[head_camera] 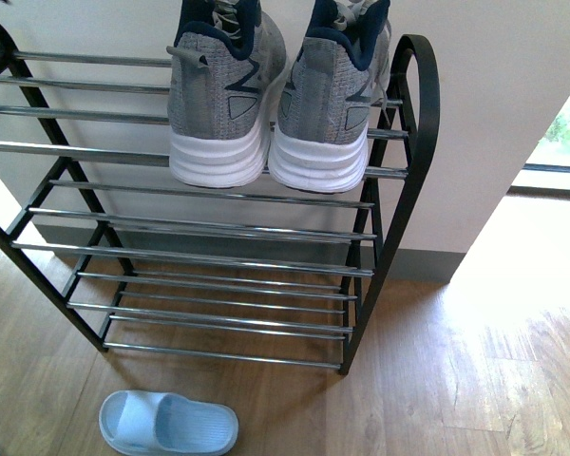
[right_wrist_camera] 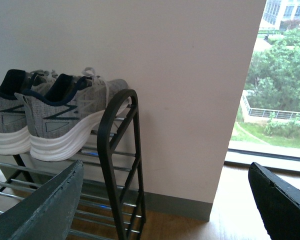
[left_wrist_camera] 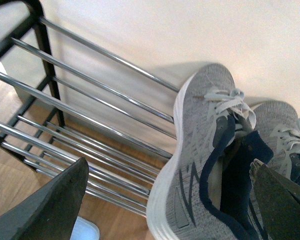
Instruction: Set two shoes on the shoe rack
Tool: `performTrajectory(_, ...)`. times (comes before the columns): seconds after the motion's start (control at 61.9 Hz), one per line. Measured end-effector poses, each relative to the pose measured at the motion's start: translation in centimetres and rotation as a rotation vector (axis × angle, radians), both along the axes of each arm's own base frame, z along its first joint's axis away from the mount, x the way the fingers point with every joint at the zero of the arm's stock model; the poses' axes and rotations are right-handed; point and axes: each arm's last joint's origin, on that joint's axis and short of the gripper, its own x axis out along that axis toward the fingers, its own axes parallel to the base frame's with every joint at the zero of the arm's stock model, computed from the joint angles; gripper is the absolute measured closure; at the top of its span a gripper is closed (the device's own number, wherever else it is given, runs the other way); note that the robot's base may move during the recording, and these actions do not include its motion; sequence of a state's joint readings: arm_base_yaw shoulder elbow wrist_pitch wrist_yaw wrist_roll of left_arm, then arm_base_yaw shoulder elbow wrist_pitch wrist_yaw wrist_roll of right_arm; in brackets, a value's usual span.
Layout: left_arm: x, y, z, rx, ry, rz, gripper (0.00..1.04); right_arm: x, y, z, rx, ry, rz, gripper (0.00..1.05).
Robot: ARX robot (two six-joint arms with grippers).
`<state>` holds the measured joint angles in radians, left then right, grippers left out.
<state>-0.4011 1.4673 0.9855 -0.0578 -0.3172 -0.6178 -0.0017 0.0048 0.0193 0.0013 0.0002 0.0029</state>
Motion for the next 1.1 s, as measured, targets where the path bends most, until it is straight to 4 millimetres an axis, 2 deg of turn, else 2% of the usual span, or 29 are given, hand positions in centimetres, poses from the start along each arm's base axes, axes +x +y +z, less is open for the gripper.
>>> performTrajectory(0.081, -3.5, 1.6, 1.7, 0.052, -0.084, 0.064, 0.09, 0.0, 0.0, 0.0, 0.000, 0.000, 0.000, 0.09)
performTrajectory(0.194, -7.6, 3.1, 3.0, 0.102, -0.141, 0.123, 0.09, 0.0, 0.0, 0.0, 0.000, 0.000, 0.000, 0.09)
performTrajectory(0.307, -12.2, 4.7, 3.4, 0.171, -0.188, 0.189, 0.09, 0.0, 0.0, 0.0, 0.000, 0.000, 0.000, 0.09)
performTrajectory(0.437, -16.5, 6.5, 2.7, 0.247, -0.213, 0.256, 0.09, 0.0, 0.0, 0.0, 0.000, 0.000, 0.000, 0.09)
performTrajectory(0.517, -18.3, 7.4, 2.3, 0.262, -0.238, 0.287, 0.09, 0.0, 0.0, 0.0, 0.000, 0.000, 0.000, 0.09)
performTrajectory(0.647, -19.1, 7.8, 2.4, 0.260, -0.268, 0.290, 0.10, 0.0, 0.0, 0.0, 0.000, 0.000, 0.000, 0.09)
performTrajectory(0.695, -19.2, 7.9, 2.1, 0.219, -0.341, 0.180, 0.17, 0.0, 0.0, 0.0, 0.000, 0.000, 0.000, 0.09)
performTrajectory(0.792, -19.7, 8.4, 0.1, 0.274, -0.480, -0.030, 0.35, 0.0, 0.0, 0.0, 0.000, 0.000, 0.000, 0.09)
performTrajectory(0.873, -20.1, 9.2, -1.0, 0.333, -0.520, -0.063, 0.51, 0.0, 0.0, 0.0, 0.000, 0.000, 0.000, 0.09)
performTrajectory(0.954, -20.0, 9.7, -2.8, 0.379, -0.509, -0.081, 0.73, 0.0, 0.0, 0.0, 0.000, 0.000, 0.000, 0.09)
performTrajectory(0.97, -20.0, 9.9, -3.4, 0.387, -0.505, -0.086, 0.80, 0.0, 0.0, 0.0, 0.000, 0.000, 0.000, 0.09)
performTrajectory(1.099, -20.0, 10.3, -4.5, 0.396, -0.505, -0.081, 1.01, 0.0, 0.0, 0.0, 0.000, 0.000, 0.000, 0.09)
